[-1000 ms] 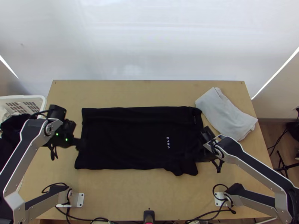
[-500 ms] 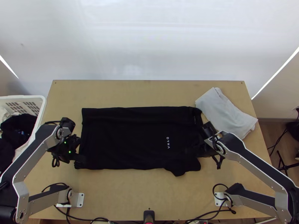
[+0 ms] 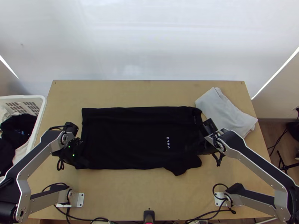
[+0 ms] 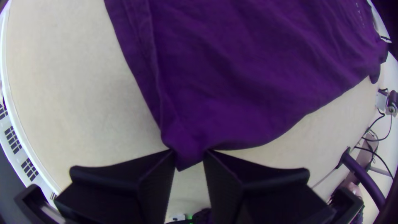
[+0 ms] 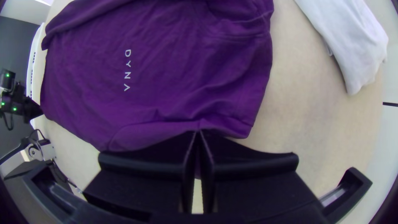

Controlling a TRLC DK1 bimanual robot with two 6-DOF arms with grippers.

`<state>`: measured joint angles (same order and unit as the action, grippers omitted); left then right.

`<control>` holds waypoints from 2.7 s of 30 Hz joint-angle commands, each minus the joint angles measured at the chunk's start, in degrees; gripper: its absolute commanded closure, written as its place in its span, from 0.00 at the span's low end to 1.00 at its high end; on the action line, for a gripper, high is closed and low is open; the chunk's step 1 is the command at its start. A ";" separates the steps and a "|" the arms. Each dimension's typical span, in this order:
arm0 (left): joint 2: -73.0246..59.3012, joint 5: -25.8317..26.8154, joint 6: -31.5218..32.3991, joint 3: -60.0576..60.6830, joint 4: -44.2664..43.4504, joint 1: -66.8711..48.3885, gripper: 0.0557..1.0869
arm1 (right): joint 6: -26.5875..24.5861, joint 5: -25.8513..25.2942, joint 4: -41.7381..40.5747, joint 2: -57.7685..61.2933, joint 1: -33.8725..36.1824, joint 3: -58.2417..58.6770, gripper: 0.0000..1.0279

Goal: Fold the t-shirt

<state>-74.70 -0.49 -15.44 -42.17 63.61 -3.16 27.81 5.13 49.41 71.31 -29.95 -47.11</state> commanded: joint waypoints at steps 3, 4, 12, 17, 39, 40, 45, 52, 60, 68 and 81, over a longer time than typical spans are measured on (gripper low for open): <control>2.01 0.40 0.76 1.30 -4.64 -0.88 0.96 | 0.14 0.06 0.34 0.23 0.69 -0.79 0.97; 2.19 0.49 0.85 1.22 -4.64 -0.88 0.96 | 0.14 0.06 0.34 0.32 0.69 -0.79 0.97; 6.58 0.93 0.15 -2.48 -2.35 -0.62 0.96 | 0.40 -0.03 0.69 -1.96 0.95 -0.61 0.97; 8.07 4.01 0.50 -4.50 -2.44 0.70 0.96 | 0.40 -0.20 0.69 -3.28 2.62 0.53 0.97; 12.38 11.39 10.61 -6.87 -6.13 5.88 0.96 | 1.45 -2.49 1.92 -7.15 3.15 -2.37 0.97; 12.12 11.39 10.61 -6.96 -6.49 6.15 0.96 | 1.45 -2.58 1.92 -6.97 3.24 -2.46 0.97; 9.39 11.39 11.31 -7.22 -9.65 9.40 0.96 | 0.05 -3.81 1.66 -6.01 4.38 -3.07 0.97; 6.58 11.48 11.75 -8.89 -11.93 11.77 0.96 | -0.65 -4.60 1.13 -4.60 5.70 -5.18 0.97; 1.31 11.39 15.18 -16.54 -13.25 11.68 0.96 | -1.18 -4.69 -1.07 -1.61 6.93 -9.14 0.97; -5.46 11.39 17.20 -26.12 -13.25 9.31 0.96 | -2.24 -4.69 -2.83 4.28 7.63 -14.06 0.97; -12.58 10.16 20.45 -32.71 -14.13 8.34 0.96 | -1.80 -4.69 -4.67 12.89 7.81 -23.90 0.97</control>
<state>-83.83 10.26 3.53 -72.25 49.93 5.52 25.47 0.45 45.56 80.16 -22.31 -66.35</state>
